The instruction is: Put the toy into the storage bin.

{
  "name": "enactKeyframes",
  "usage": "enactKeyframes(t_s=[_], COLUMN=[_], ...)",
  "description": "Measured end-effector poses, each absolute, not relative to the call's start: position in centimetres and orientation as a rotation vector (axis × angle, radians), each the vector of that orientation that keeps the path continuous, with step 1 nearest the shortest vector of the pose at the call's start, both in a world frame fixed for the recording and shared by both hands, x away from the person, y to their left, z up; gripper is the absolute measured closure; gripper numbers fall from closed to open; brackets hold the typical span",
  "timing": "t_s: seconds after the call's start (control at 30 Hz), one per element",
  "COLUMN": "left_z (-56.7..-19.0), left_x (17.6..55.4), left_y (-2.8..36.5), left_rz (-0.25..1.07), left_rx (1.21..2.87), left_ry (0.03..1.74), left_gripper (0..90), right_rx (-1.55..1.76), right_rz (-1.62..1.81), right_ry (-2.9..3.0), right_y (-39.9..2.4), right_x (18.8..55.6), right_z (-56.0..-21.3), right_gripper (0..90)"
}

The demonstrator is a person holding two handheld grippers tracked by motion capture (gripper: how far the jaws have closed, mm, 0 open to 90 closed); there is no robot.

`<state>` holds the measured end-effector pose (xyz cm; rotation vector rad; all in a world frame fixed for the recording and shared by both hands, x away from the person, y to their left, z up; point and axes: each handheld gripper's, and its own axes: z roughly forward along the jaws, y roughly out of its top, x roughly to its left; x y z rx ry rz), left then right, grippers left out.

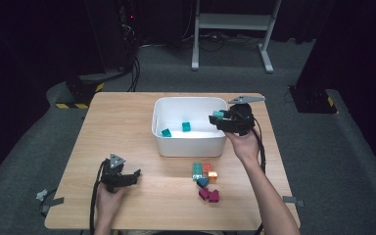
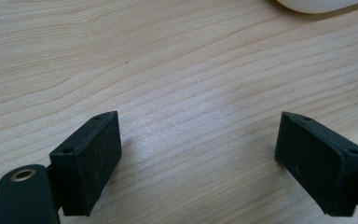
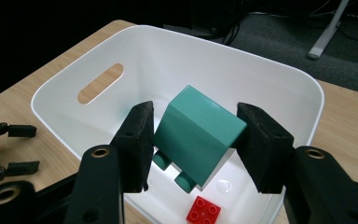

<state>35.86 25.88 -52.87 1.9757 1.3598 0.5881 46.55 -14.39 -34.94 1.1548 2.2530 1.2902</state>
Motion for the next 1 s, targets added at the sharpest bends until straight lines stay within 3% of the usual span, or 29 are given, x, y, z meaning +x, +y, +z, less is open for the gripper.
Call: enactKeyframes(t_s=[0.33, 0.77, 1.0], left_z=[-52.9, -52.9, -52.9], left_x=[35.8, 35.8, 35.8], left_y=[25.9, 25.9, 25.9], left_rz=[0.587, 0.588, 0.589], left_rx=[1.975, 1.975, 1.974], left_ry=[1.362, 1.362, 1.362], left_gripper=[14.7, 14.7, 14.7], right_rx=[1.213, 1.249, 1.206], right_rz=[1.258, 1.174, 1.164], right_ry=[2.267, 2.267, 2.285], right_y=[-13.1, -12.7, -12.0], right_x=[49.4, 50.5, 50.6], right_z=[-35.8, -36.9, -37.2], right_gripper=[48.5, 47.6, 38.0])
